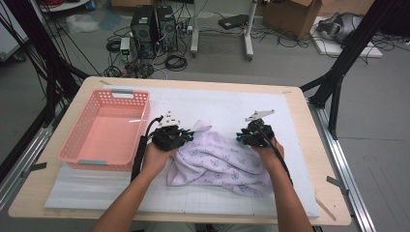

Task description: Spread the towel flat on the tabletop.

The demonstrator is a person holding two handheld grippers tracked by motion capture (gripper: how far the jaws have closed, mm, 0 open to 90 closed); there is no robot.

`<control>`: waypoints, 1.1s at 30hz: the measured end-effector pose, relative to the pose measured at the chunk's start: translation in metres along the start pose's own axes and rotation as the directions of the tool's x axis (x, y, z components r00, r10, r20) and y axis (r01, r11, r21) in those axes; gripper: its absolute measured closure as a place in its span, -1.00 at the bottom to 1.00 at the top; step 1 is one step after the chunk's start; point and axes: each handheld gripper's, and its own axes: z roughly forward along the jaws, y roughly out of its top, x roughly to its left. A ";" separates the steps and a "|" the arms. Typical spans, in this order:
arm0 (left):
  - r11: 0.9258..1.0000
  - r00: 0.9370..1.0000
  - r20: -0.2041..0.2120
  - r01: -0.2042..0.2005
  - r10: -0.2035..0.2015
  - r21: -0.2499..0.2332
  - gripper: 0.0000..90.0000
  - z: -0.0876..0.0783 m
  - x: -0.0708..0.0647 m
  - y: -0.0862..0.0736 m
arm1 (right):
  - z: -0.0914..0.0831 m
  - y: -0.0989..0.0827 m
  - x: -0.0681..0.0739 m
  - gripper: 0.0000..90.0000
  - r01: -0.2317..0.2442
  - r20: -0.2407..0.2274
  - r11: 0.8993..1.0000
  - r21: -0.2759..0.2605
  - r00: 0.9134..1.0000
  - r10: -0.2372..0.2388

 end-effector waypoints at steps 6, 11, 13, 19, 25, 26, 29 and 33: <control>1.000 1.000 -0.001 0.012 -0.012 -0.016 0.83 -0.002 0.004 0.000 | 0.026 0.008 0.015 0.35 -0.009 -0.110 1.000 0.002 0.994 0.009; 0.999 1.000 -0.011 0.020 -0.020 -0.030 0.83 -0.003 0.007 -0.001 | 0.039 0.008 0.026 0.36 -0.019 -0.166 0.999 0.034 0.986 0.024; 0.999 1.000 -0.021 0.022 -0.023 -0.040 0.83 -0.004 0.007 0.000 | 0.039 0.009 0.030 0.36 0.003 -0.149 0.999 0.034 0.989 0.002; 0.997 0.999 -0.026 0.045 -0.046 -0.057 0.84 -0.006 0.011 0.001 | 0.038 0.010 0.032 0.88 0.008 -0.197 0.999 0.044 0.980 0.001; 0.995 0.999 -0.023 0.045 -0.047 -0.084 0.84 -0.005 0.011 0.012 | 0.021 0.008 0.009 0.89 -0.078 -0.119 0.997 -0.028 0.990 0.075; 0.994 0.999 -0.019 0.049 -0.051 -0.094 0.84 -0.004 0.013 0.015 | 0.016 0.008 0.003 0.89 -0.104 -0.100 0.993 -0.058 0.990 0.098; 0.994 0.999 -0.012 0.047 -0.048 -0.095 0.84 0.003 0.016 0.027 | 0.001 0.009 -0.012 0.90 -0.152 -0.040 0.978 -0.140 0.988 0.148; 0.993 0.997 -0.045 0.053 -0.058 -0.104 0.84 0.014 0.022 0.039 | -0.013 0.014 -0.027 0.90 -0.194 0.030 0.955 -0.225 0.978 0.205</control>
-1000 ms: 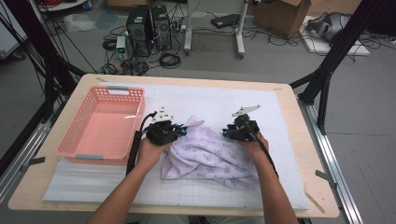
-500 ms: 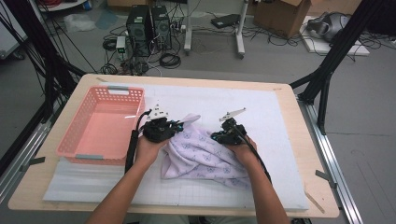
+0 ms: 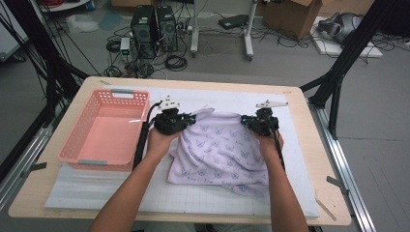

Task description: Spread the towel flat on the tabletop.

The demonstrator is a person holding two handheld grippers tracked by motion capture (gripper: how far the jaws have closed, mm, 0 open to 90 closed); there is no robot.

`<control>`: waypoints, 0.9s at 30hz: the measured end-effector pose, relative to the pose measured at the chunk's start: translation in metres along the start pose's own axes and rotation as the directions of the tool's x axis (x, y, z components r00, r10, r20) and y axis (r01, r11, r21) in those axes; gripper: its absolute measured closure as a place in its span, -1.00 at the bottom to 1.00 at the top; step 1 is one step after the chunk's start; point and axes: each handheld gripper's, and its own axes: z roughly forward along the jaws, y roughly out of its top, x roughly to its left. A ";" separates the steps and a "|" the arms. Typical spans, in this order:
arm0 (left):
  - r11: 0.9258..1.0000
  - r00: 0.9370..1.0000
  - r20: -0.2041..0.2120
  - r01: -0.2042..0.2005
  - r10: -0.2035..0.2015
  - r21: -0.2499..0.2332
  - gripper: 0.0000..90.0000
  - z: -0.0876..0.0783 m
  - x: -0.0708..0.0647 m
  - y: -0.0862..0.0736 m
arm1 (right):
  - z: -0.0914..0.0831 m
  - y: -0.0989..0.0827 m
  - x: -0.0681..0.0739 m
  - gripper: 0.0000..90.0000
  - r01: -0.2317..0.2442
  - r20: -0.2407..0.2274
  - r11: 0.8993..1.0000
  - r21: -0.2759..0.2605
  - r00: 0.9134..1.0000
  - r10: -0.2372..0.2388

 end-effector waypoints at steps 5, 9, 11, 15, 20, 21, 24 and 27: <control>0.998 0.997 -0.046 0.064 -0.065 -0.008 0.80 0.010 0.016 -0.003 | -0.008 0.008 -0.015 0.90 -0.031 0.088 0.998 -0.047 0.995 0.035; 0.998 0.996 -0.068 0.064 -0.063 0.011 0.41 0.016 0.010 -0.005 | -0.008 0.019 -0.012 0.90 0.013 0.176 0.998 -0.065 0.984 -0.002; 0.996 0.992 -0.079 0.094 -0.094 -0.008 0.24 0.013 0.012 -0.003 | -0.010 0.023 -0.012 0.90 0.024 0.224 0.997 -0.078 0.975 -0.006; 0.996 0.994 -0.074 0.082 -0.080 0.023 0.14 0.005 0.013 -0.003 | -0.018 0.027 -0.015 0.83 0.006 0.248 0.995 -0.100 0.969 0.019; 0.998 0.996 -0.057 0.067 -0.067 0.005 0.09 -0.003 0.007 -0.010 | -0.028 0.020 -0.017 0.63 -0.028 0.205 0.994 -0.102 0.978 0.048; 0.998 0.996 -0.049 0.069 -0.068 0.009 0.09 -0.004 0.006 -0.012 | -0.030 0.019 -0.017 0.61 -0.022 0.195 0.995 -0.098 0.980 0.041; 0.997 0.997 -0.019 0.070 -0.069 0.030 0.04 -0.005 0.003 -0.019 | -0.040 0.015 -0.015 0.51 0.012 0.180 0.996 -0.093 0.984 0.005; 0.997 0.998 0.018 0.061 -0.062 0.052 -0.03 -0.006 -0.003 -0.024 | -0.053 0.011 -0.015 0.44 0.005 0.124 0.994 -0.114 0.992 0.009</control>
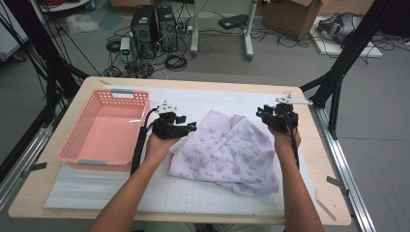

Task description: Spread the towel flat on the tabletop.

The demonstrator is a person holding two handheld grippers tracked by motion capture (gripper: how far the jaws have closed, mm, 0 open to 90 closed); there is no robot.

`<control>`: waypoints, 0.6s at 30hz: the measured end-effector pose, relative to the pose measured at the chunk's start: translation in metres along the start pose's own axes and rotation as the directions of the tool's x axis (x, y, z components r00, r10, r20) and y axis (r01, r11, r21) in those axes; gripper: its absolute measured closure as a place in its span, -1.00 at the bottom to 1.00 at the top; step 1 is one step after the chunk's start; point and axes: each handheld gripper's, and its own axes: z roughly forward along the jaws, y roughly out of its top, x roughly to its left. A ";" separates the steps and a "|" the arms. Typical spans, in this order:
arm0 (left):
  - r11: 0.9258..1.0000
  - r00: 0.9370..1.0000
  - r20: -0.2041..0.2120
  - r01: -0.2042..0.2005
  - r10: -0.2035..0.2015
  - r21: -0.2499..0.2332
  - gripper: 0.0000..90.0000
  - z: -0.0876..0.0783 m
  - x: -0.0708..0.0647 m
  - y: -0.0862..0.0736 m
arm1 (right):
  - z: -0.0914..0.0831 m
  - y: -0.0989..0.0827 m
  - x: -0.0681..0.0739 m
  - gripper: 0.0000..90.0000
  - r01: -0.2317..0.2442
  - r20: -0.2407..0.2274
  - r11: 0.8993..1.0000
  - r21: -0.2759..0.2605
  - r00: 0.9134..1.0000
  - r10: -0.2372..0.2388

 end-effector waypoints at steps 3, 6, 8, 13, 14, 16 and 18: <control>0.999 0.999 0.010 -0.038 0.038 0.034 -0.08 0.000 -0.007 -0.005 | -0.015 -0.007 0.001 0.37 0.008 -0.025 1.000 0.003 1.000 -0.008; 0.996 0.998 0.003 -0.068 0.068 0.055 -0.12 0.000 -0.010 -0.011 | -0.030 -0.020 0.004 0.37 0.031 -0.040 1.000 0.003 0.999 -0.031; 0.996 0.998 0.008 -0.056 0.055 0.064 -0.12 0.003 -0.011 -0.016 | -0.038 -0.029 0.007 0.36 0.052 -0.041 0.999 0.005 0.998 -0.051; 0.994 0.999 0.018 -0.048 0.046 0.103 -0.16 0.008 -0.013 -0.023 | -0.052 -0.049 0.012 0.20 0.050 -0.070 0.999 -0.004 0.996 -0.051; 0.992 0.998 0.015 -0.055 0.054 0.117 -0.18 0.010 -0.014 -0.023 | -0.053 -0.052 0.012 0.18 0.056 -0.072 0.998 0.003 0.996 -0.056; 0.989 0.998 0.024 -0.061 0.059 0.138 -0.22 0.014 -0.016 -0.025 | -0.056 -0.059 0.013 0.15 0.072 -0.060 0.997 0.014 0.996 -0.071; 0.986 0.998 0.029 -0.065 0.061 0.155 -0.22 0.018 -0.017 -0.027 | -0.059 -0.068 0.011 0.13 0.065 -0.054 0.998 0.019 0.996 -0.064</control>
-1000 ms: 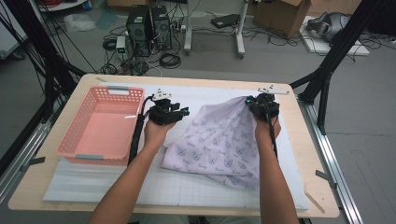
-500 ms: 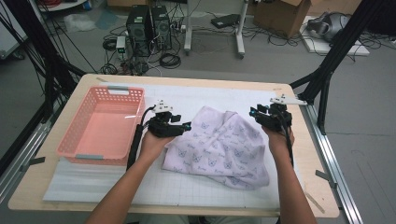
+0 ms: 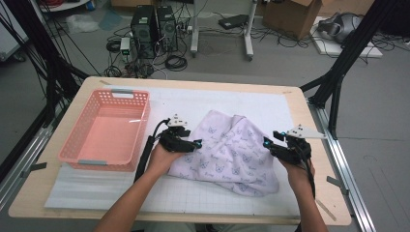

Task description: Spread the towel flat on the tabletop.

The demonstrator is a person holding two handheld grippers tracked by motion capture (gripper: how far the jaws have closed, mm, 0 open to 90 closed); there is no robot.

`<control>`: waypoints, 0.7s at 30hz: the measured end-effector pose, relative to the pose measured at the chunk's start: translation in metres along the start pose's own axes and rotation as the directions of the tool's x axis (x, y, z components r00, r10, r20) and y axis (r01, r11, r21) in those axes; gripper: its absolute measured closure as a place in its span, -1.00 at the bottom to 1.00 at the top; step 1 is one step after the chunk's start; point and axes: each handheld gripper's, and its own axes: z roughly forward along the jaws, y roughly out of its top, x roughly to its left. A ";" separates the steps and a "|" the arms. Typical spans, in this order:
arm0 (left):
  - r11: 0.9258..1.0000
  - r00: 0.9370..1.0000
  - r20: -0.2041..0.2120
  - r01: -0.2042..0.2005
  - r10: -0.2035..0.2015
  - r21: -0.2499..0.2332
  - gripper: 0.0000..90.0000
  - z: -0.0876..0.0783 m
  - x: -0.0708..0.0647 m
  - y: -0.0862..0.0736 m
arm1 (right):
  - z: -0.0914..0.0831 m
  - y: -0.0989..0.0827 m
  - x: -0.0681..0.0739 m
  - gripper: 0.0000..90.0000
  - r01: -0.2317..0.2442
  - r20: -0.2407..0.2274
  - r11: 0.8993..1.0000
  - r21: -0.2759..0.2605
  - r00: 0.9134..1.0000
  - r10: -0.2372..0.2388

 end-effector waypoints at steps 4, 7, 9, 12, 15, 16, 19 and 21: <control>1.000 1.000 0.006 0.010 -0.010 0.028 -0.20 0.007 -0.001 -0.003 | -0.004 -0.015 -0.007 0.11 -0.043 -0.002 0.999 0.001 0.999 0.043; 0.998 1.000 0.017 0.012 -0.013 0.057 -0.18 0.011 -0.001 -0.005 | -0.008 -0.021 -0.010 0.10 -0.059 -0.008 0.998 0.008 0.998 0.059; 0.997 0.999 0.032 0.001 -0.004 0.075 -0.07 0.013 -0.001 -0.006 | -0.010 -0.022 -0.010 0.08 -0.053 -0.013 0.998 0.023 0.998 0.054; 0.992 0.995 0.075 -0.065 0.058 0.106 0.49 0.015 -0.005 -0.008 | -0.013 -0.026 -0.010 0.06 -0.049 -0.015 0.997 0.052 0.999 0.050; 0.985 0.991 0.054 -0.131 0.126 0.113 0.99 0.016 -0.011 -0.007 | -0.012 -0.034 -0.011 0.05 -0.028 -0.016 0.995 0.097 0.999 0.029; 0.984 0.990 0.048 -0.137 0.132 0.111 0.99 0.015 -0.010 -0.006 | -0.012 -0.036 -0.011 0.05 -0.027 -0.014 0.994 0.107 0.999 0.029; 0.994 0.994 -0.020 -0.104 0.105 0.044 0.99 0.007 -0.001 -0.002 | -0.012 -0.040 -0.014 0.05 -0.049 -0.015 0.991 0.123 0.999 0.051; 0.997 0.996 -0.052 -0.077 0.076 -0.004 1.00 0.001 0.006 0.001 | -0.012 -0.041 -0.015 0.04 -0.069 -0.025 0.990 0.123 0.997 0.073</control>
